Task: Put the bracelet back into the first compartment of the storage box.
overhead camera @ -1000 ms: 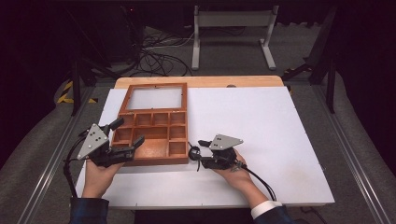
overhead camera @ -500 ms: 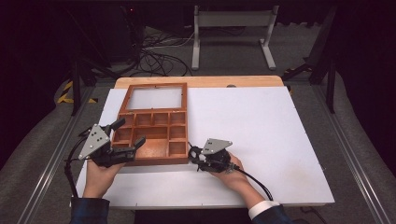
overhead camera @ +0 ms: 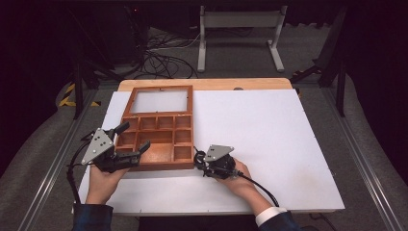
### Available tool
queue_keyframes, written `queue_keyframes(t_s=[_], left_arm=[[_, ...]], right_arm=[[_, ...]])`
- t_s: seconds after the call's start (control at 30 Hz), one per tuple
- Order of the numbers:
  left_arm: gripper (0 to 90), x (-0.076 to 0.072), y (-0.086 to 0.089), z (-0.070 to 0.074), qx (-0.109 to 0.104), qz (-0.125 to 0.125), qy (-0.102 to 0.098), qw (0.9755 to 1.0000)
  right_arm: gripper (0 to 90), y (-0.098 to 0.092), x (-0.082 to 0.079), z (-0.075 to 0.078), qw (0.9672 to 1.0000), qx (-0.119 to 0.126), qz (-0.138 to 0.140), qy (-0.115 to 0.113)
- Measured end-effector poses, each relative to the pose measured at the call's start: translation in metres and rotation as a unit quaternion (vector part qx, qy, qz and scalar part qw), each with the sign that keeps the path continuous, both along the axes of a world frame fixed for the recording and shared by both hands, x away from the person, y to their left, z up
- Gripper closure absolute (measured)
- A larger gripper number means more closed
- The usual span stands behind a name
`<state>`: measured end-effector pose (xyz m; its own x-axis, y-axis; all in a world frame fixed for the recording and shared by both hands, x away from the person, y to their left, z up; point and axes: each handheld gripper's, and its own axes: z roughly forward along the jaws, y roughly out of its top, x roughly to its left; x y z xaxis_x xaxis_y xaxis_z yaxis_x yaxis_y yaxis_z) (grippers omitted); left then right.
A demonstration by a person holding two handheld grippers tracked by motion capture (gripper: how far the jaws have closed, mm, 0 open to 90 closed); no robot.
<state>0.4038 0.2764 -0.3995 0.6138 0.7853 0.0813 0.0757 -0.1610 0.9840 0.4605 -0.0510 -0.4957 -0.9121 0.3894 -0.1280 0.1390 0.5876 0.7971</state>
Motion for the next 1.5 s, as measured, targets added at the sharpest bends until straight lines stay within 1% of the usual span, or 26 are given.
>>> queue_keyframes(t_s=[0.1, 0.17, 0.23, 0.3, 0.4, 0.47, 0.57, 0.6, 0.7, 0.77, 0.8, 0.9, 1.0, 1.07, 1.17, 1.37, 1.5], left_arm=[[9.2, 0.000, -0.001, -0.001, 0.001, -0.001, 0.001, 1.0000], [9.3, 0.000, -0.002, -0.001, 0.002, -0.001, 0.002, 1.0000], [9.3, 0.001, -0.003, -0.002, 0.003, -0.002, 0.002, 1.0000], [9.4, 0.001, -0.005, -0.002, 0.006, -0.003, 0.003, 1.0000], [9.5, 0.001, -0.007, -0.003, 0.007, -0.006, 0.001, 1.0000], [9.6, 0.000, -0.008, -0.003, 0.008, -0.010, -0.002, 0.9999], [9.9, 0.001, -0.010, -0.005, 0.007, -0.012, -0.006, 0.9999], [10.0, 0.001, -0.011, -0.006, 0.003, -0.011, -0.005, 0.9999], [10.3, 0.002, -0.012, -0.009, 0.001, -0.014, 0.001, 0.9999], [10.3, 0.003, -0.015, -0.010, 0.004, -0.016, 0.004, 0.9999], [10.4, 0.003, -0.016, -0.011, 0.010, -0.019, 0.004, 0.9998], [10.6, 0.004, -0.024, -0.013, 0.015, -0.027, 0.006, 0.9995], [11.5, 0.004, -0.031, -0.017, 0.024, -0.042, 0.009, 0.9988], [12.1, 0.005, -0.035, -0.020, 0.022, -0.047, 0.012, 0.9985], [12.7, 0.006, -0.040, -0.024, 0.027, -0.054, 0.017, 0.9981], [13.0, 0.006, -0.053, -0.029, 0.039, -0.067, 0.017, 0.9969], [15.9, 0.005, -0.062, -0.031, 0.043, -0.077, 0.023, 0.9958]], right_arm=[[75.0, 0.001, 0.000, 0.000, 1.0000, -0.004, -0.001, -0.004], [80.0, 0.001, -0.001, 0.000, 1.0000, -0.005, -0.002, -0.007], [82.4, 0.001, -0.002, 0.000, 0.9999, -0.008, -0.002, -0.012], [83.8, 0.001, -0.003, 0.000, 0.9998, -0.009, -0.005, -0.016], [84.5, -0.001, -0.003, 0.001, 0.9998, -0.003, -0.007, -0.019], [84.7, -0.004, -0.003, 0.004, 0.9997, 0.006, -0.011, -0.019], [84.8, -0.009, -0.003, 0.009, 0.9993, 0.030, -0.014, -0.015], [84.8, -0.012, -0.003, 0.011, 0.9989, 0.041, -0.015, -0.014], [84.8, -0.016, -0.004, 0.017, 0.9979, 0.062, -0.010, -0.013], [84.8, -0.018, -0.005, 0.020, 0.9969, 0.077, -0.009, -0.011], [84.8, -0.019, -0.005, 0.021, 0.9964, 0.084, -0.008, -0.010], [84.8, -0.023, -0.006, 0.026, 0.9948, 0.101, -0.005, -0.006], [84.7, -0.026, -0.007, 0.031, 0.9935, 0.114, 0.000, -0.004], [84.8, -0.027, -0.008, 0.034, 0.9931, 0.117, 0.002, -0.005], [84.8, -0.028, -0.010, 0.038, 0.9920, 0.126, 0.009, -0.004], [84.7, -0.029, -0.015, 0.047, 0.9890, 0.146, 0.023, -0.002], [84.7, -0.029, -0.019, 0.054, 0.9872, 0.156, 0.032, -0.002]])
